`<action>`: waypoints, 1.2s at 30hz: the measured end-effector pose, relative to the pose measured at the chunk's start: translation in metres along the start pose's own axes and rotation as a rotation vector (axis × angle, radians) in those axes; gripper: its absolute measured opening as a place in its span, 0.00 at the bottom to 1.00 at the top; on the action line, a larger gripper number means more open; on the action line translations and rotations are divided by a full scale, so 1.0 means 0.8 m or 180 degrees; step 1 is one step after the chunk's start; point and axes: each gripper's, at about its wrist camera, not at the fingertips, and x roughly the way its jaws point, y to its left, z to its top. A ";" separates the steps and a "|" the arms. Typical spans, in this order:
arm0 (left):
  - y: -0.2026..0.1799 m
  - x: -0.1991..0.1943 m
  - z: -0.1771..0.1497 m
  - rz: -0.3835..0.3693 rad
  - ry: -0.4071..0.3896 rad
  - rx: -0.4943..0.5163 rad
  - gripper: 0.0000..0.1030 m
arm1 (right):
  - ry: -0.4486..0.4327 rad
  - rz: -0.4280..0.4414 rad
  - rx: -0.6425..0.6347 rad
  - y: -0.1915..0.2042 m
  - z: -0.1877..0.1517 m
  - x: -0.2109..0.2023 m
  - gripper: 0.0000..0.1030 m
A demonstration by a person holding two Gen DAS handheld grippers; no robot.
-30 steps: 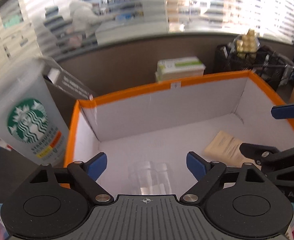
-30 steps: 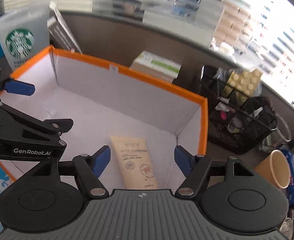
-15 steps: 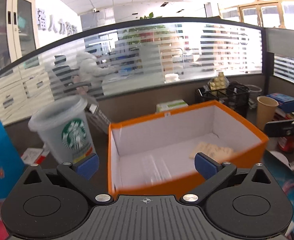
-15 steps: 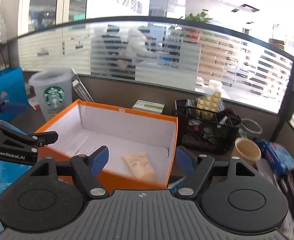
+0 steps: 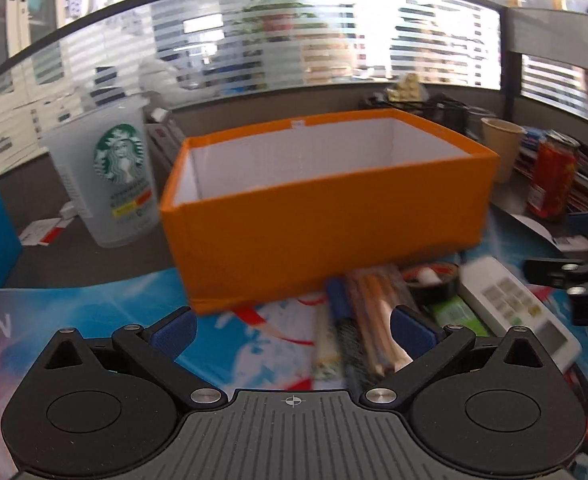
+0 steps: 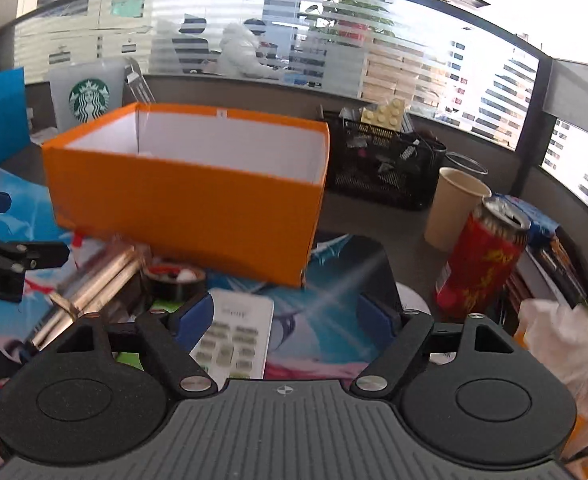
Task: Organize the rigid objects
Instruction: 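Withdraw both grippers from the box back toward the desk items, then grasp the copper tube in clear case with left gripper while right gripper grasps the white remote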
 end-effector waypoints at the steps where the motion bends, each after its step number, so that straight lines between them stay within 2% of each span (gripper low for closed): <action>1: -0.005 0.001 -0.003 -0.0008 0.0010 0.0030 1.00 | 0.0003 -0.0001 -0.0008 0.002 -0.004 0.002 0.75; 9: -0.019 0.004 -0.008 0.0105 -0.0004 0.0096 1.00 | 0.0179 0.0109 0.0035 0.010 -0.021 0.025 0.74; 13: -0.022 0.004 -0.007 0.0072 0.0007 0.0075 1.00 | 0.0213 0.0216 0.0164 0.002 -0.024 0.029 0.74; 22: -0.043 -0.005 -0.013 -0.0052 -0.0059 0.0237 1.00 | 0.0252 0.0364 0.0173 0.007 -0.029 0.030 0.74; 28: -0.051 -0.004 -0.015 -0.0155 -0.0093 0.0250 1.00 | 0.0318 0.0259 0.0143 0.006 -0.039 0.038 0.73; 31: -0.054 0.000 -0.016 -0.0255 -0.0086 0.0206 1.00 | 0.0313 0.0161 0.0226 -0.010 -0.041 0.039 0.68; 33: -0.053 0.006 -0.014 -0.0362 -0.0015 0.0127 0.99 | 0.0305 0.0158 0.0318 -0.021 -0.045 0.038 0.63; 35: -0.048 0.016 -0.010 -0.0400 0.0105 -0.0065 0.95 | 0.0285 0.0179 0.0345 -0.024 -0.047 0.038 0.63; 36: -0.047 0.022 -0.007 -0.0378 0.0165 -0.0137 0.87 | 0.0281 0.0173 0.0339 -0.023 -0.047 0.037 0.63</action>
